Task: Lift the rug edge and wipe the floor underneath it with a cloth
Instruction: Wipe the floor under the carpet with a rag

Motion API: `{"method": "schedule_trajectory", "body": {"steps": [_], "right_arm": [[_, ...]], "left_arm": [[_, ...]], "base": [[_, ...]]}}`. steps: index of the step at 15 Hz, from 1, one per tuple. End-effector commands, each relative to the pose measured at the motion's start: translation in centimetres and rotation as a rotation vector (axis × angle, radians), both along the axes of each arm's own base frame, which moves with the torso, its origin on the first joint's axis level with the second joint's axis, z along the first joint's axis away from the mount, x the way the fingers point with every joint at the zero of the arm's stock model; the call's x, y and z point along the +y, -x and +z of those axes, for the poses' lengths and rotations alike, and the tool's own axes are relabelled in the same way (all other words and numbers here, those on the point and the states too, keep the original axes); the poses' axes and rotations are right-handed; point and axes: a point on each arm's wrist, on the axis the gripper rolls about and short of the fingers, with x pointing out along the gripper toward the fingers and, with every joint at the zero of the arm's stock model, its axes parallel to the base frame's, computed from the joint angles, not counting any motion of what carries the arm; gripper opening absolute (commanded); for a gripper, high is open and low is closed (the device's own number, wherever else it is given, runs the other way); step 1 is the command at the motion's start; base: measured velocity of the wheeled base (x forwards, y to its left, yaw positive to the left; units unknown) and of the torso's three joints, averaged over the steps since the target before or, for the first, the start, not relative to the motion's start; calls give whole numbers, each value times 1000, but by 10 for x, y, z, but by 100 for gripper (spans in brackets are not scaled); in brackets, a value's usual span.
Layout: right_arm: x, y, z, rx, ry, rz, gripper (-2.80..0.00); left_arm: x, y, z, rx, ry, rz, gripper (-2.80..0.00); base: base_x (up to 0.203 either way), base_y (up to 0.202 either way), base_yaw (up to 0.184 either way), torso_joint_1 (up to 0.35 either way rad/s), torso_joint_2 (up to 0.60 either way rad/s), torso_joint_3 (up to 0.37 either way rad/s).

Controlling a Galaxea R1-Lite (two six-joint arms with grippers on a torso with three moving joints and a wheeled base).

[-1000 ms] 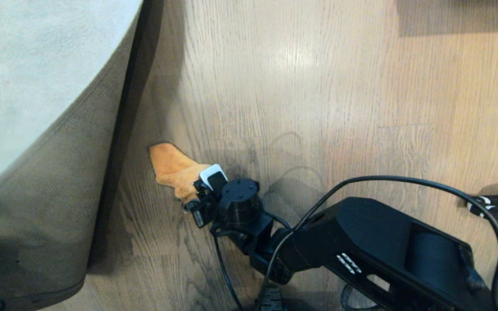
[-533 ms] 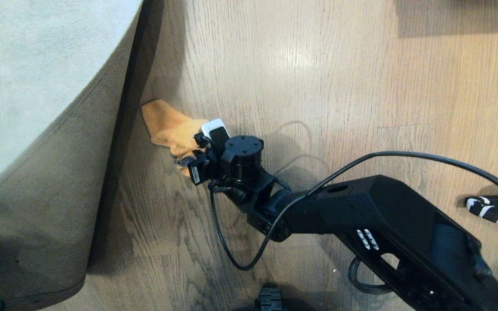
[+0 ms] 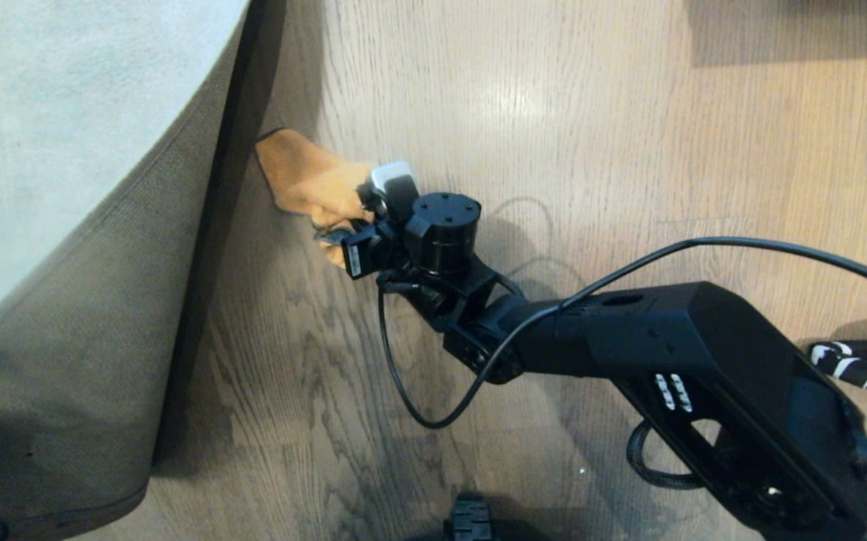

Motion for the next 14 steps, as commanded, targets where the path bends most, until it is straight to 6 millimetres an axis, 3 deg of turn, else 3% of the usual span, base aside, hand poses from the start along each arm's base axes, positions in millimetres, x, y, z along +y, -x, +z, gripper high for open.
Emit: {"method": "schedule_trajectory", "body": {"steps": [1,7,14], "right_arm": [[1,1,-4,5,5,1,-280],[6,19,-25,50,51,30,-280],[3,72,-79,132,140,102,-280]], "left_arm": [[0,0,0,3,-2,-1,-280],[0,0,0,4,-1,-1,-280],[0,0,0,4,0,-2,-280]], "base": [[0,0,0,0,0,0],[0,0,0,0,0,0],[0,0,0,0,0,0]]}}
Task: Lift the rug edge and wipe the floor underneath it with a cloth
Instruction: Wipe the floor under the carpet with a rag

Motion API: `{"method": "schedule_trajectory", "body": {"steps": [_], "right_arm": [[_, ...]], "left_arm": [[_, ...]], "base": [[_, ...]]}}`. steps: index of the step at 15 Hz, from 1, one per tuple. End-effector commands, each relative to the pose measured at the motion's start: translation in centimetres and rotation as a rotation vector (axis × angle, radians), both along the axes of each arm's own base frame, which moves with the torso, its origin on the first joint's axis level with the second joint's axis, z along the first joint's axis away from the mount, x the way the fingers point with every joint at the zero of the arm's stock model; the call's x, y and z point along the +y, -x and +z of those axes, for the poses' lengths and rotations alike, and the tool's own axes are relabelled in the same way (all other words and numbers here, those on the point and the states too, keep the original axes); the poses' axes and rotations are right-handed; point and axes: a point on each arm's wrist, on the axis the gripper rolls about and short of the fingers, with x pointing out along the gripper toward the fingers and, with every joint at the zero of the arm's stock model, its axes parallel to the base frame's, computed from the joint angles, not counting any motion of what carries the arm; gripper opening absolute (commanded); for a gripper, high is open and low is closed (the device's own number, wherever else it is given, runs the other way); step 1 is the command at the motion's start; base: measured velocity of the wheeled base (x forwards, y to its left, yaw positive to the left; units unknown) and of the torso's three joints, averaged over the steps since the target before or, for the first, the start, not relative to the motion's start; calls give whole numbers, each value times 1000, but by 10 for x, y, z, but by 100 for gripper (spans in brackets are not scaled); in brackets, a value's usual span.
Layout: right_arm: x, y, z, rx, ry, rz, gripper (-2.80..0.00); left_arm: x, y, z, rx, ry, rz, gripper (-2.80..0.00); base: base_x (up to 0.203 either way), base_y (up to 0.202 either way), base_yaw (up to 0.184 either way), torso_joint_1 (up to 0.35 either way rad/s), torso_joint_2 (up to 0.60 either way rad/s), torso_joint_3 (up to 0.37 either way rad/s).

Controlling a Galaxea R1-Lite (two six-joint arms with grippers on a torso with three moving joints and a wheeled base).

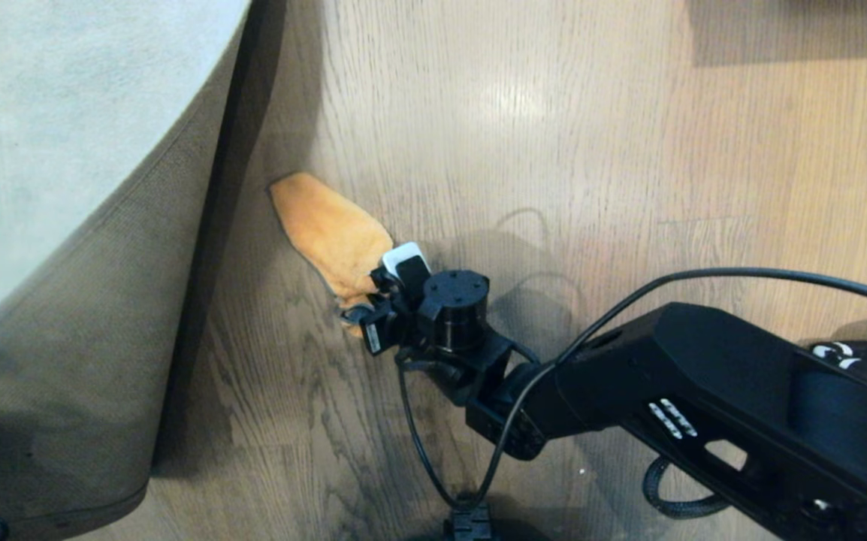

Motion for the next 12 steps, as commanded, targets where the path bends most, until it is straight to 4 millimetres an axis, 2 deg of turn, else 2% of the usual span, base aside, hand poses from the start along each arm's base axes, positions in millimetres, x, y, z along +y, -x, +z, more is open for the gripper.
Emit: {"method": "schedule_trajectory", "body": {"steps": [1,6,7,12], "right_arm": [[-2,19,-9,12,14,31,-280],[-6,24,9,-7,-4,31,-280],[-10,26,17,-15,-12,28,-280],[-45,32,53,-44,-22,-17,-280]], "left_arm": [[0,0,0,5,-2,0,-280],[0,0,0,3,-2,-2,-280],[0,0,0,3,-2,-1,-280],[0,0,0,4,-3,-4,-280]], "base": [[0,0,0,0,0,0],[0,0,0,0,0,0],[0,0,0,0,0,0],[0,0,0,0,0,0]]}}
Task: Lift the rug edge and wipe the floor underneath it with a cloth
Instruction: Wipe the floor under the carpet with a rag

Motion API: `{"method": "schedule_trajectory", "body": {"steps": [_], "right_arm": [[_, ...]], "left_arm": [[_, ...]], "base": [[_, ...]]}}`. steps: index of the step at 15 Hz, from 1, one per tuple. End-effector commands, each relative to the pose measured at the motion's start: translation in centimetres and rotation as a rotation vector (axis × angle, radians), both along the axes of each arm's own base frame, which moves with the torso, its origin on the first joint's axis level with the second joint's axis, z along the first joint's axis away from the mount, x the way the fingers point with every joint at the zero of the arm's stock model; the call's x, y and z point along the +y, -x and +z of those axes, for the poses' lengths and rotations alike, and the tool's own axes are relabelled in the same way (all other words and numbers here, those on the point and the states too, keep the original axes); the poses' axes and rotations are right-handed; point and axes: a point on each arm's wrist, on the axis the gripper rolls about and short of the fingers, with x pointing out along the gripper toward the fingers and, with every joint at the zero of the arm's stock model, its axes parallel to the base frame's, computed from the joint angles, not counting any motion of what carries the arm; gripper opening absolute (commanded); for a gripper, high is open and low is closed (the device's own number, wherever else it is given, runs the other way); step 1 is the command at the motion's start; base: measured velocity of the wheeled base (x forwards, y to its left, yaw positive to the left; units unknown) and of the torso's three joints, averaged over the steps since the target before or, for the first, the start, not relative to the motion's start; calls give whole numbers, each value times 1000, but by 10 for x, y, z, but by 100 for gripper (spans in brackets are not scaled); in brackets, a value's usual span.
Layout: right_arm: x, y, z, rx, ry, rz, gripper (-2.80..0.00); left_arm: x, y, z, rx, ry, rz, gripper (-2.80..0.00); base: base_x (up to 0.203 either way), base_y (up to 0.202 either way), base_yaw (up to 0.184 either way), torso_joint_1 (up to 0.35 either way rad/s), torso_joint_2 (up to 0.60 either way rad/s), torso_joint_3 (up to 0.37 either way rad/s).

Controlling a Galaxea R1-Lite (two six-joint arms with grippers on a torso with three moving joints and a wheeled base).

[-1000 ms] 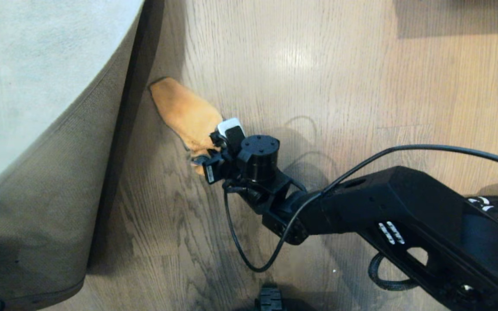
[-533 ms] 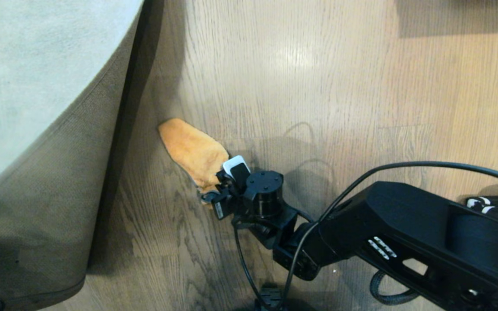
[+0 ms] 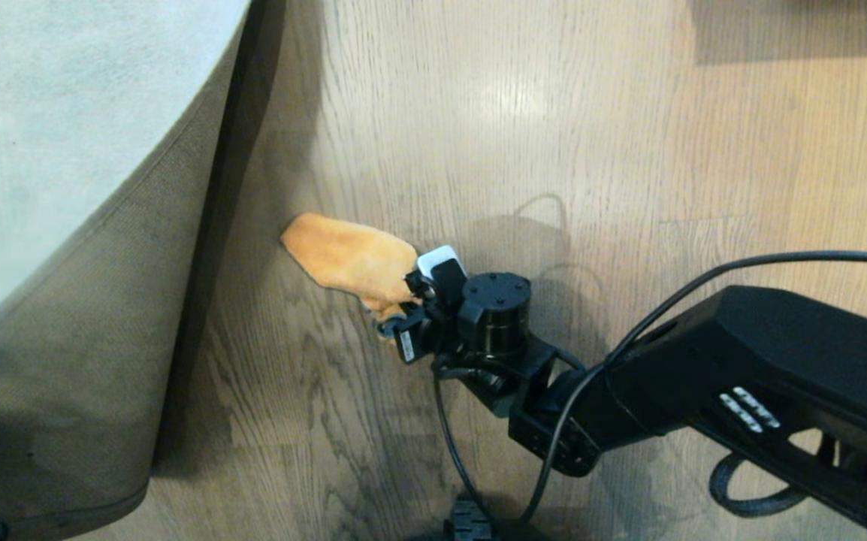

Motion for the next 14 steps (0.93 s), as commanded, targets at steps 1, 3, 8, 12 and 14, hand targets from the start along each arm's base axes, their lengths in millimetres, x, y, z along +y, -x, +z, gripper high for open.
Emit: {"method": "schedule_trajectory", "body": {"steps": [1,3,8,12,14], "right_arm": [[-25,1,33,-57,-26,-38,-280],[-48,2,52,-82,-31,-74,-280],[-122,14,86,-111,-43,-201,-280],[-190,30,109,-149,-60,-352,-280],[-225,41,115,-165,-61,-444,-280]], "left_arm": [[0,0,0,4,-3,-1,-280],[0,0,0,4,-3,-2,-280],[0,0,0,4,-3,-1,-280],[0,0,0,4,-5,-3,-280],[0,0,0,3,-7,-5,-280]], "base": [[0,0,0,0,0,0],[0,0,0,0,0,0],[0,0,0,0,0,0],[0,0,0,0,0,0],[0,0,0,0,0,0]]}}
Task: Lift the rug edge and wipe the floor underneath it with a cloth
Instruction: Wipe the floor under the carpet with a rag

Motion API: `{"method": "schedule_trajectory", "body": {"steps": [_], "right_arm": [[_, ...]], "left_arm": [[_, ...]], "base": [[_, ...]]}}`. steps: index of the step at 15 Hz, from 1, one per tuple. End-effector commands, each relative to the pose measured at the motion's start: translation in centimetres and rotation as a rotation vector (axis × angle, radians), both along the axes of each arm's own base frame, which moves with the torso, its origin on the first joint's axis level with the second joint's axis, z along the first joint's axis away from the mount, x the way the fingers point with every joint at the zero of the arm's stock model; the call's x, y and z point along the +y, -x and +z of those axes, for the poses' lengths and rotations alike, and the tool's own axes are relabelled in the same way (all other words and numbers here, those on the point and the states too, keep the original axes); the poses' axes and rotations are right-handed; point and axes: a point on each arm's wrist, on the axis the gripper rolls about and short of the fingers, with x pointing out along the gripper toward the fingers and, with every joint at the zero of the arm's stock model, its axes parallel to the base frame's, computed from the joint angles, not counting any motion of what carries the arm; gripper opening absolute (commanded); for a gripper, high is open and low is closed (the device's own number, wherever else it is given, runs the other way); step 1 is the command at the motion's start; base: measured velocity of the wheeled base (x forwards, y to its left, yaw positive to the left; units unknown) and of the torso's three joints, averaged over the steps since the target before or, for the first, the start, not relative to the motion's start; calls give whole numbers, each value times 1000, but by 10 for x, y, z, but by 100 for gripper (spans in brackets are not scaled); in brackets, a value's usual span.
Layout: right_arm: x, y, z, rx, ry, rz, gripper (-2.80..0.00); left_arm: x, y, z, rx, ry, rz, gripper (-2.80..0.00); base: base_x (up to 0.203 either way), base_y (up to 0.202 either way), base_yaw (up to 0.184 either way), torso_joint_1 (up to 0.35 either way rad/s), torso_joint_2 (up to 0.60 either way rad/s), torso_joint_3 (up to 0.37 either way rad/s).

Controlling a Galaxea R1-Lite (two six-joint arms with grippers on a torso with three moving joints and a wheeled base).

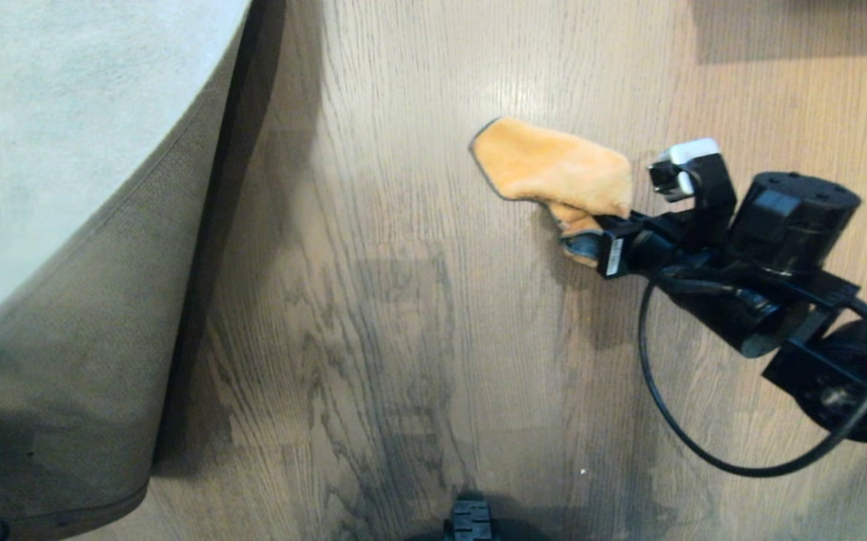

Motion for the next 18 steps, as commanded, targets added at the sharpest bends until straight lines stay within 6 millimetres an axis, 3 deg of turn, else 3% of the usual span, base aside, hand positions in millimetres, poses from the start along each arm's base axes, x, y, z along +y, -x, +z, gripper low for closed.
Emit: {"method": "schedule_trajectory", "body": {"steps": [1,5,10,18], "right_arm": [[-43,26,22,-68,-27,-104,-280],[-79,72,19,-75,-27,-184,-280],[-119,128,0,-79,-21,-333,-280],[-136,192,-44,-50,25,-443,-280]], "left_arm": [[0,0,1,1,-3,-3,-280],[0,0,1,1,-3,-2,-280],[0,-1,3,-7,-7,-4,-280],[2,-3,5,-35,-25,3,-280]], "base": [[0,0,0,0,0,0],[0,0,0,0,0,0],[0,0,0,0,0,0],[0,0,0,0,0,0]]}}
